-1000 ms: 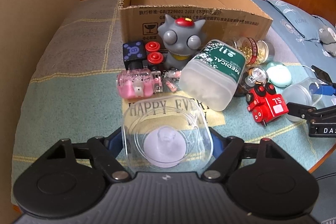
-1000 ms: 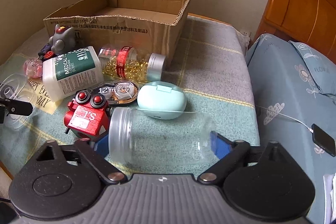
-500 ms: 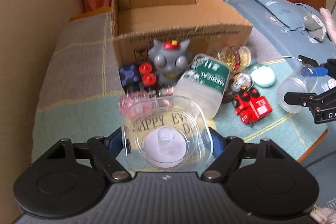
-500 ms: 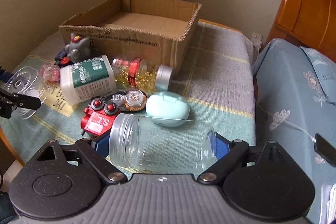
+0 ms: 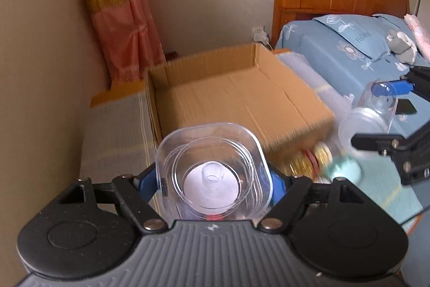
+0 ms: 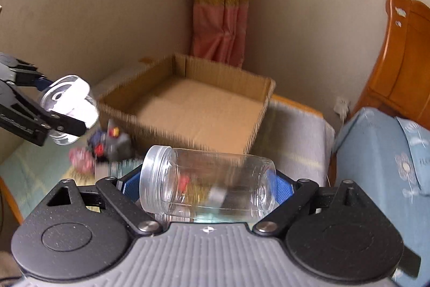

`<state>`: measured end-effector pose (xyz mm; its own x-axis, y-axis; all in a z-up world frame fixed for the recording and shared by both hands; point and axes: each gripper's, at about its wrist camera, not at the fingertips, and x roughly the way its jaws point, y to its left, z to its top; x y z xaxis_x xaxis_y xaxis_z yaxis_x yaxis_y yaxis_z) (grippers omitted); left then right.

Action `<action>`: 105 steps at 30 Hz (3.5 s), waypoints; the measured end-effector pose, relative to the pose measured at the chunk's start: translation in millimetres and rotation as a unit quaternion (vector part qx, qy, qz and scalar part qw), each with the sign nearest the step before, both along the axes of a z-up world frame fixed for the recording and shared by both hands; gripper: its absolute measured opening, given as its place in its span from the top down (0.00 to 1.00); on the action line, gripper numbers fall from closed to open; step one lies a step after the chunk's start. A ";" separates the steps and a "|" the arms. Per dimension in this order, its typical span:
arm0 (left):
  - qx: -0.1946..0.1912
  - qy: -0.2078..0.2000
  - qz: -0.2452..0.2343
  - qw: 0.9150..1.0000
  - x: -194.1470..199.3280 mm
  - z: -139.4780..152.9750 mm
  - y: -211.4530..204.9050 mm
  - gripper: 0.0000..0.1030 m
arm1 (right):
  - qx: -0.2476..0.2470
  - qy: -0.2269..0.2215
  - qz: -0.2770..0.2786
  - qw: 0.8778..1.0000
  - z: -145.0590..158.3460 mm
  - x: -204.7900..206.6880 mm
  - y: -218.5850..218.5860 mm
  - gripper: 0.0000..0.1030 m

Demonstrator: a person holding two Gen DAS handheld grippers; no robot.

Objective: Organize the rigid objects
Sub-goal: 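Carry the cup and jar into the cardboard box and open both tools, then move both tools back toward the remaining items on the table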

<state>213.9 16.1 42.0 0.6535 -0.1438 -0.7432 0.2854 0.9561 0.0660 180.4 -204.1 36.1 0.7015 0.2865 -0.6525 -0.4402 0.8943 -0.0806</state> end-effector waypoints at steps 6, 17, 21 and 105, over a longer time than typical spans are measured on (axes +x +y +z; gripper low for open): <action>0.011 0.012 -0.003 1.000 67.3 -1.3 -11.5 0.24 | 0.009 -0.006 0.007 1.000 11.5 44.6 15.1 0.08; 0.032 0.033 0.016 0.999 159.5 -32.5 -20.2 0.24 | 0.006 0.001 -0.012 1.000 5.3 105.7 24.0 0.08; 0.018 0.030 0.035 0.999 173.7 -33.4 -14.9 0.16 | 0.006 0.002 -0.017 1.000 3.4 115.3 24.6 0.08; -0.040 0.020 0.125 0.991 -53.6 -131.3 40.8 0.03 | 0.019 0.033 -0.064 0.997 -127.6 -88.2 28.8 0.00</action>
